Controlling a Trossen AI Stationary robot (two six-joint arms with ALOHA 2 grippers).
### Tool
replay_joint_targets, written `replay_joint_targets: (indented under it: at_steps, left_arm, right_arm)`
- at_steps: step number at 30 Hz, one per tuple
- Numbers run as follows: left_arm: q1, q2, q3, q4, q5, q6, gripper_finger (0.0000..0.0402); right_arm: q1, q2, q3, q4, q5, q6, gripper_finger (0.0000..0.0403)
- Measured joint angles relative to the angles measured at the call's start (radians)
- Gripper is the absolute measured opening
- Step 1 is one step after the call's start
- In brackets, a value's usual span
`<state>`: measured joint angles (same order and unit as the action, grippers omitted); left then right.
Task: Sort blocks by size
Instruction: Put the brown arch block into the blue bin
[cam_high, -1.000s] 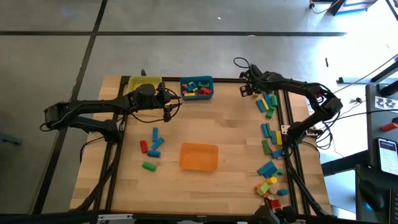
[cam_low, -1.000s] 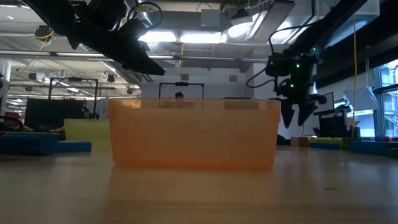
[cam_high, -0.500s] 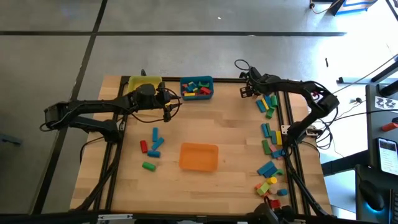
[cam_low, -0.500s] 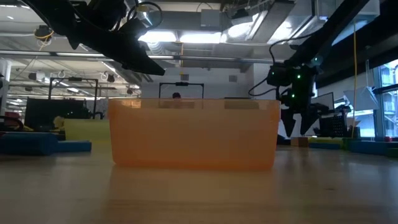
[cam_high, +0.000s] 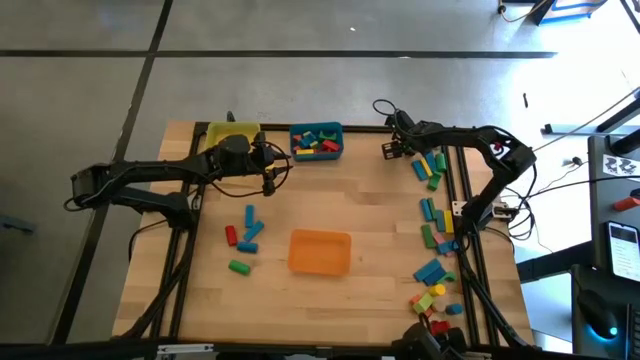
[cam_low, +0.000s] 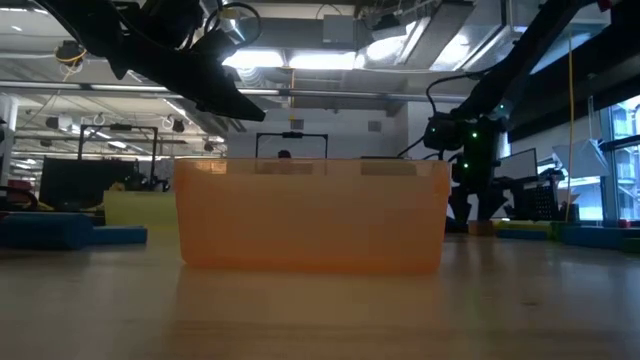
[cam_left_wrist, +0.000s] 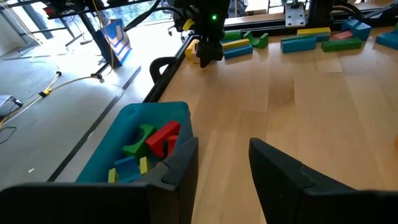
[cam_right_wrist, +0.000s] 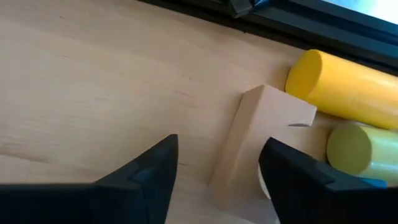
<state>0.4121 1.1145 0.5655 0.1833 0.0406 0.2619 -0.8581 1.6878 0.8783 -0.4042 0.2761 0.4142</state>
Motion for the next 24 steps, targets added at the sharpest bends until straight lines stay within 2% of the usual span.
replay_joint_targets:
  at_steps: [12, 24]
  left_arm:
    - [0.0, 0.0, 0.0, 0.0, 0.0, 0.0, 0.0127]
    - [0.0, 0.0, 0.0, 0.0, 0.0, 0.0, 0.0127]
  right_arm:
    - [0.0, -0.002, 0.002, 0.002, 0.0, -0.03, 0.0064]
    - [0.005, -0.001, 0.016, 0.002, -0.041, -0.087, 0.0062]
